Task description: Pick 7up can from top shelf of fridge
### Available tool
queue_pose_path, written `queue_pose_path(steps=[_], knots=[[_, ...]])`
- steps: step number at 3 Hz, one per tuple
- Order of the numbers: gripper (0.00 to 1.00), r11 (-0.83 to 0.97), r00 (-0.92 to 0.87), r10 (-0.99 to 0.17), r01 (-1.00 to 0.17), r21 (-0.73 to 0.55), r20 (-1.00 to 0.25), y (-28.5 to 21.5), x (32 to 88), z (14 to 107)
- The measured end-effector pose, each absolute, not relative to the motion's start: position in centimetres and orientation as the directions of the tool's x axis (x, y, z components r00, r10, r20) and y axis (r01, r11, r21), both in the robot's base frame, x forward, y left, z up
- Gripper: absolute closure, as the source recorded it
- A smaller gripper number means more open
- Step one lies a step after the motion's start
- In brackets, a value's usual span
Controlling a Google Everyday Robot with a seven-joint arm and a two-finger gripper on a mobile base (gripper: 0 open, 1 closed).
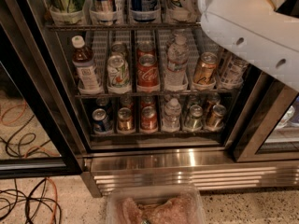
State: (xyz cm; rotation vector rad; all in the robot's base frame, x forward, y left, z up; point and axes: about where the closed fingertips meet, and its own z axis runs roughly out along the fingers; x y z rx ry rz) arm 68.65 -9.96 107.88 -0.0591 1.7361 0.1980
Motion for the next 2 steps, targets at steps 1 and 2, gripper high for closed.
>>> queue_pose_path(steps=[1, 2], knots=[[0.73, 0.984, -0.175, 0.072, -0.151, 0.099, -0.982, -9.96, 68.65, 107.88], [0.97, 0.982, -0.177, 0.074, -0.159, 0.103, -0.981, -9.83, 68.4, 108.1]])
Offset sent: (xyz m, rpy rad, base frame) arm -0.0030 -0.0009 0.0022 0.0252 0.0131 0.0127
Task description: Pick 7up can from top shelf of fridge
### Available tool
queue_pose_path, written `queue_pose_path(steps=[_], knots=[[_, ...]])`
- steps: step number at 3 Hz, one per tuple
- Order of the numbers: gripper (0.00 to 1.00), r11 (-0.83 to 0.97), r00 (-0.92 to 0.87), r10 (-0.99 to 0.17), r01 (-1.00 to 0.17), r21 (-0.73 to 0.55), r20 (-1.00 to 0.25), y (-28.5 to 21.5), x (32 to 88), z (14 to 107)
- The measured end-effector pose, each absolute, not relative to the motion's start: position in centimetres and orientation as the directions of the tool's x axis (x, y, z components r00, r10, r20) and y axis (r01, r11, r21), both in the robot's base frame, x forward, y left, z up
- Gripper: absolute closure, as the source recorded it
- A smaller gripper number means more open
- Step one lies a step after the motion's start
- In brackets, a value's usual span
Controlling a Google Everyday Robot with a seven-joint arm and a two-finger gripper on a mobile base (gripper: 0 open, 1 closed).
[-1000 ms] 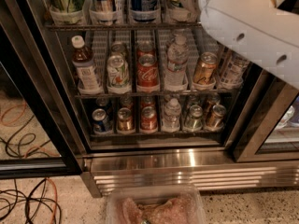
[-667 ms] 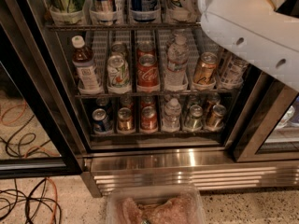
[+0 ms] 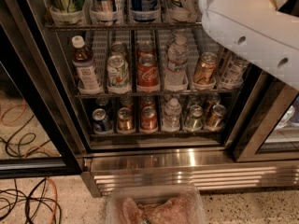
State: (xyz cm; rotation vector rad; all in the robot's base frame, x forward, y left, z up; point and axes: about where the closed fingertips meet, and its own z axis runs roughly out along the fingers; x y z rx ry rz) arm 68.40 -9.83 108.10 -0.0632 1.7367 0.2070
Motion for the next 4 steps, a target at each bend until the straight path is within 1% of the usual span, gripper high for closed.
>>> queue_pose_path(steps=[1, 4], knots=[[1.0, 0.976, -0.18, 0.104, -0.171, 0.136, -0.978, -9.86, 67.44, 108.98], [1.0, 0.971, -0.175, 0.118, -0.185, 0.15, -0.977, -10.02, 67.25, 109.77]])
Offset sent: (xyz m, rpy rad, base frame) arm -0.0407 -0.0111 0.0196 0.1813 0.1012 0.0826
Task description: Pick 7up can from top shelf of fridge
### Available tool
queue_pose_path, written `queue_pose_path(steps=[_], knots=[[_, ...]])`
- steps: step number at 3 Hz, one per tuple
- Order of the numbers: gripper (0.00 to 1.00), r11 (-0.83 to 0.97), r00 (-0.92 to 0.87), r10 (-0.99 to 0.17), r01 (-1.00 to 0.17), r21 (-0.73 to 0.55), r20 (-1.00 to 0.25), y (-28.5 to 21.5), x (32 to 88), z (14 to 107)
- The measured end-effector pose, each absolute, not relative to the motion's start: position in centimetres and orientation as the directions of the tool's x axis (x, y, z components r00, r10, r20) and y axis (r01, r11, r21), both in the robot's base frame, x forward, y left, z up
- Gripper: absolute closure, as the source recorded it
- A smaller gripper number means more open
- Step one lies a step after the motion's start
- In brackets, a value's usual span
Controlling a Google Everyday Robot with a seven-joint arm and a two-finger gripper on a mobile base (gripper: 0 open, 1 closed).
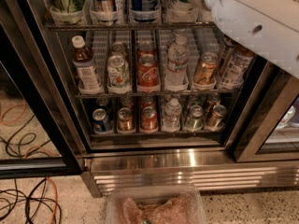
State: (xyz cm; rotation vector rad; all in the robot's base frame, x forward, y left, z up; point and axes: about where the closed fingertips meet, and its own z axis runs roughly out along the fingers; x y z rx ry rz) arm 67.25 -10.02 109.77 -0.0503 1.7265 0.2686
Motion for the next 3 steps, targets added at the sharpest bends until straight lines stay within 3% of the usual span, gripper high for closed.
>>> queue_pose_path(steps=[2, 3], knots=[[1.0, 0.958, -0.171, 0.117, -0.241, 0.157, -0.978, -9.8, 65.85, 112.71], [1.0, 0.955, -0.266, 0.119, -0.233, 0.183, -0.957, -10.8, 65.57, 112.32]])
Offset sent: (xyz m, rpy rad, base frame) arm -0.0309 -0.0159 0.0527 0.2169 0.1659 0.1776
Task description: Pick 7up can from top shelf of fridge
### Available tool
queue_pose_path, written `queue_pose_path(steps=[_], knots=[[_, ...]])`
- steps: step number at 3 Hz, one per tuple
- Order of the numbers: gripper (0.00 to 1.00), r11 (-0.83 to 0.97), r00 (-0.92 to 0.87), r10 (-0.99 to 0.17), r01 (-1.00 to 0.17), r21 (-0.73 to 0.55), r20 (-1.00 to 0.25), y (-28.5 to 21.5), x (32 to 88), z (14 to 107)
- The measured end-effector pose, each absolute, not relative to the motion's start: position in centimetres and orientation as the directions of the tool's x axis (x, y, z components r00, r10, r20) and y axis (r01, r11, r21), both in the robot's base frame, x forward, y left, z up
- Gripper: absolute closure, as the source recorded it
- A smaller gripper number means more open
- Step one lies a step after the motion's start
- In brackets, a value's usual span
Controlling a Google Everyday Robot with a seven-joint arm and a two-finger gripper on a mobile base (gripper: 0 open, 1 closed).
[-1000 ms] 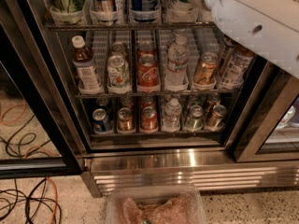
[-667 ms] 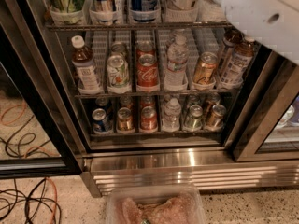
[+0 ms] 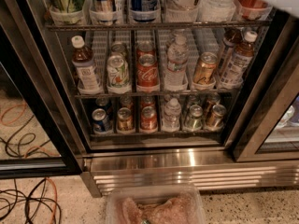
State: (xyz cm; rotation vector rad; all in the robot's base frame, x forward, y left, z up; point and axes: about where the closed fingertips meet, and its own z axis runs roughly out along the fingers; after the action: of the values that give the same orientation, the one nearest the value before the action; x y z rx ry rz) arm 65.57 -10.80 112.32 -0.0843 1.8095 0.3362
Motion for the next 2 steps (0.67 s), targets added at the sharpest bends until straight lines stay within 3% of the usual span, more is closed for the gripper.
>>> queue_pose_path(steps=[2], knots=[[1.0, 0.95, -0.325, 0.087, -0.259, 0.177, -0.942, -10.17, 64.13, 112.06]])
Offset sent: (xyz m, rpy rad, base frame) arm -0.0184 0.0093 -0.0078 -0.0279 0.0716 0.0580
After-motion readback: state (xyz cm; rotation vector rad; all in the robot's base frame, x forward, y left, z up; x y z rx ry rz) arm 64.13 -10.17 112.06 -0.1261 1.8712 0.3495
